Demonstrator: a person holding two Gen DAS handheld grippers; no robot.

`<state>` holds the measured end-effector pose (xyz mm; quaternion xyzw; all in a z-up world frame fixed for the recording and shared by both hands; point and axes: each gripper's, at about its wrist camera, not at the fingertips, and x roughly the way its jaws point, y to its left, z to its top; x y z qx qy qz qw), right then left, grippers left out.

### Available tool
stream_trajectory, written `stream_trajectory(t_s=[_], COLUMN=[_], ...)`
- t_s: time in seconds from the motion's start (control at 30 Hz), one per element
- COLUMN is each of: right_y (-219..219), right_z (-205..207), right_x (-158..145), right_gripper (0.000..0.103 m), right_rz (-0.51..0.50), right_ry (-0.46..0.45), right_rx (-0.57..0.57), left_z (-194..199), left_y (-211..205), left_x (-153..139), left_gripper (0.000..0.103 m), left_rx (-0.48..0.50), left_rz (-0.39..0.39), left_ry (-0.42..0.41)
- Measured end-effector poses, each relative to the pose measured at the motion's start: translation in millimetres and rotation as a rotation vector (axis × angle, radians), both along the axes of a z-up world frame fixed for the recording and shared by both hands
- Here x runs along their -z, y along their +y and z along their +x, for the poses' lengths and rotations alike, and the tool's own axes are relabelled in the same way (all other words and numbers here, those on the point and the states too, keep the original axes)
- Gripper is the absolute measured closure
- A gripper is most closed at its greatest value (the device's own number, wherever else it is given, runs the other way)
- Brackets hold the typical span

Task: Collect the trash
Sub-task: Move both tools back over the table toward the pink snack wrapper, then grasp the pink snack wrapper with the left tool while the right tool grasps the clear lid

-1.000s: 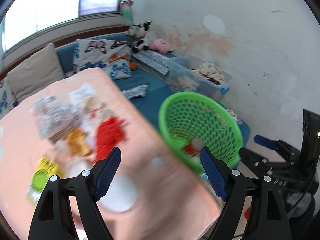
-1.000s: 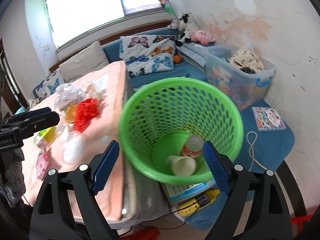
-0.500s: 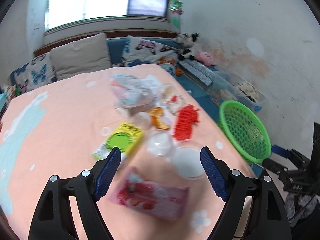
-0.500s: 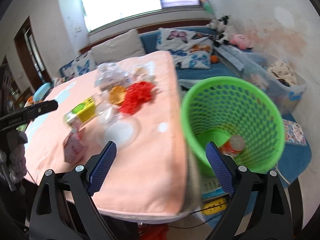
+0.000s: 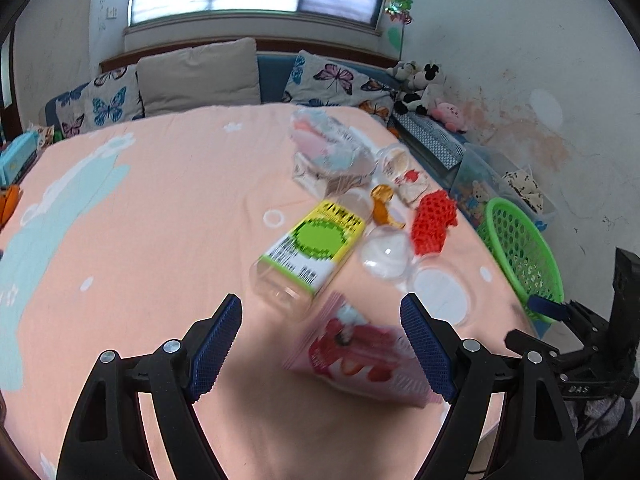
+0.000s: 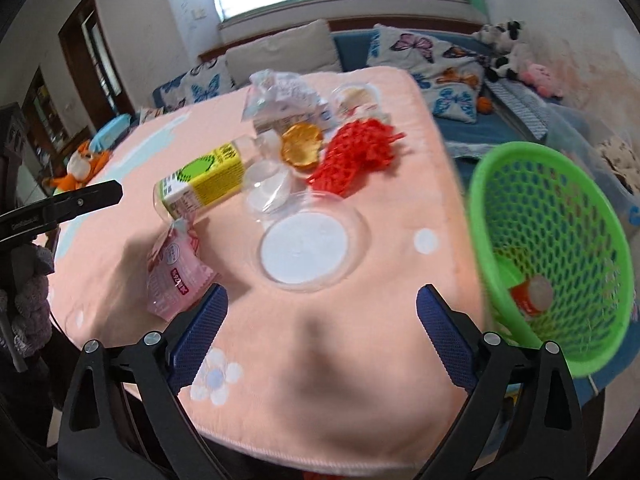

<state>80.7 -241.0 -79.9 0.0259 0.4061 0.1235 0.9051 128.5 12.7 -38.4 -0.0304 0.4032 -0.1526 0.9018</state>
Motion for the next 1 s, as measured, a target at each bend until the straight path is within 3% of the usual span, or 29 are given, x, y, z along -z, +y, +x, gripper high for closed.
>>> stream_trajectory(t_s=[0.47,0.77,1.0], right_y=[25.5,23.5,22.2], right_z=[42.9,51.8,57.5], right_x=[29.8,37.1,40.1], right_gripper=[0.006,0.006,0.006], right_rz=[-0.074,-0.079,-0.07], right_ry=[0.058,0.069,0.067], right_rx=[-0.081,-0.092,-0.104], left_z=[1.5,13.3,16.9], left_y=[8.4,1.5,2.1], left_x=[38.5,61.2,66.4], left_gripper=[0.028,0.037,0.046], left_rx=[0.104,0.173,0.192], left_rz=[-0.041,-0.069,-0.081], left_ry=[0.105,0.18,0.188])
